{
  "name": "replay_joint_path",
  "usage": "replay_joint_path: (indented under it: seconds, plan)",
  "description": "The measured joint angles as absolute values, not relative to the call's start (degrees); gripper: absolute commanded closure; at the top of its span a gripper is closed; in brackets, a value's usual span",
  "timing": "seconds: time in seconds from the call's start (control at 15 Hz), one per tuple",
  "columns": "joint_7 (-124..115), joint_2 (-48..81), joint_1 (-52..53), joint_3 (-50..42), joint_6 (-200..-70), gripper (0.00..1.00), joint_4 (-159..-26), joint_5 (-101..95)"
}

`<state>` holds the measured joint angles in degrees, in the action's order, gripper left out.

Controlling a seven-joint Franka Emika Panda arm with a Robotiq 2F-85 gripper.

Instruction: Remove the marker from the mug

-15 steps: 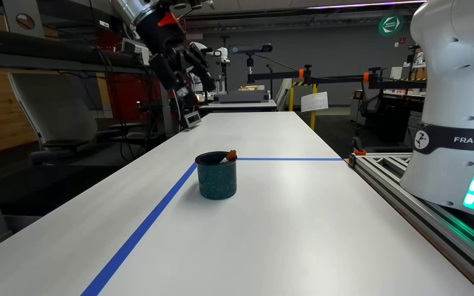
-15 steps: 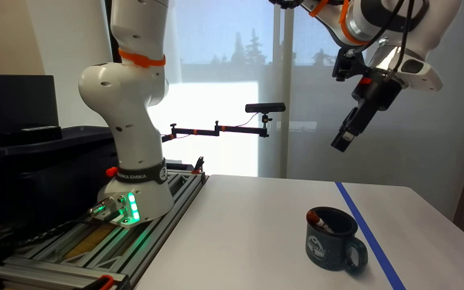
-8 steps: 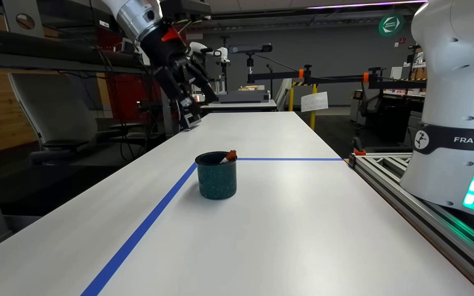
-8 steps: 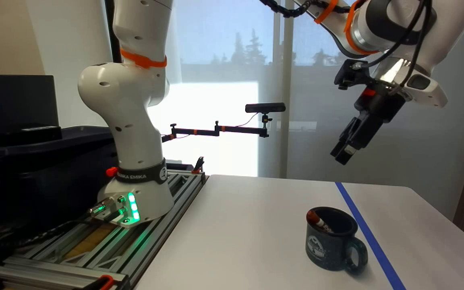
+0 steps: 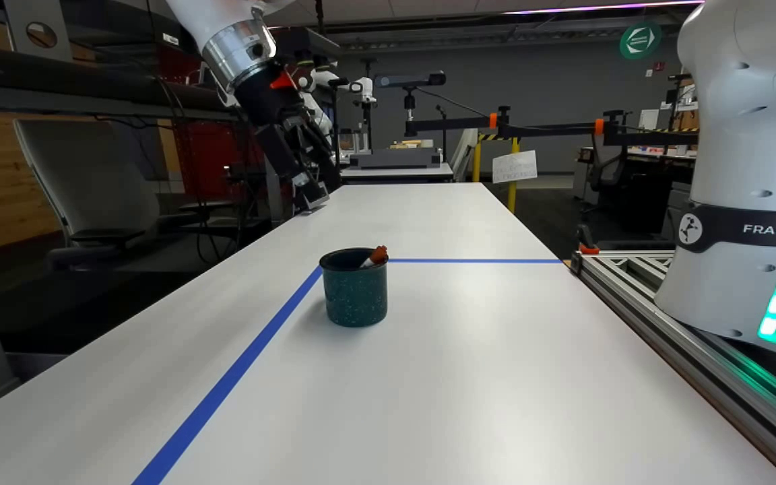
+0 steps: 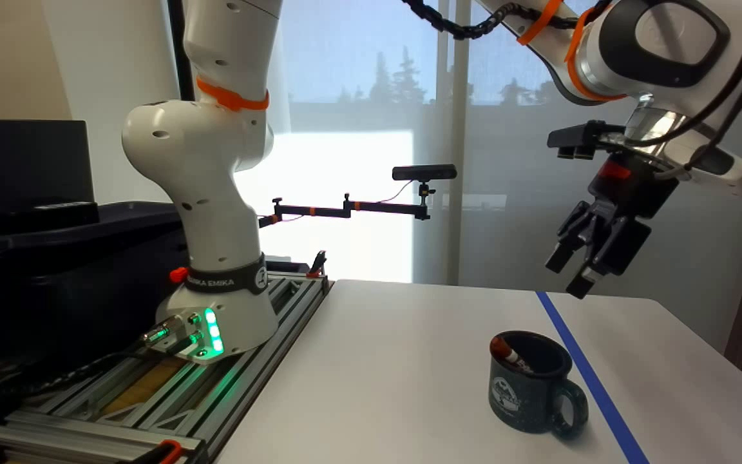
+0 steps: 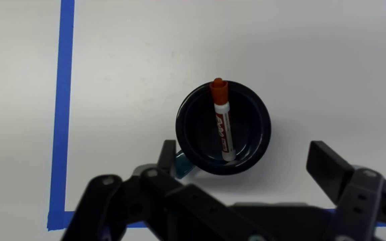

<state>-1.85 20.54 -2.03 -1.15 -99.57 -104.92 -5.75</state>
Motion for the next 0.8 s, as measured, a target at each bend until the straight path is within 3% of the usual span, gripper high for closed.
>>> replay_joint_path:
  seconds: [0.8]
  plan:
    - [1.47, 24.21, -3.01, -1.33, -102.96, 0.00, -105.92, -4.77]
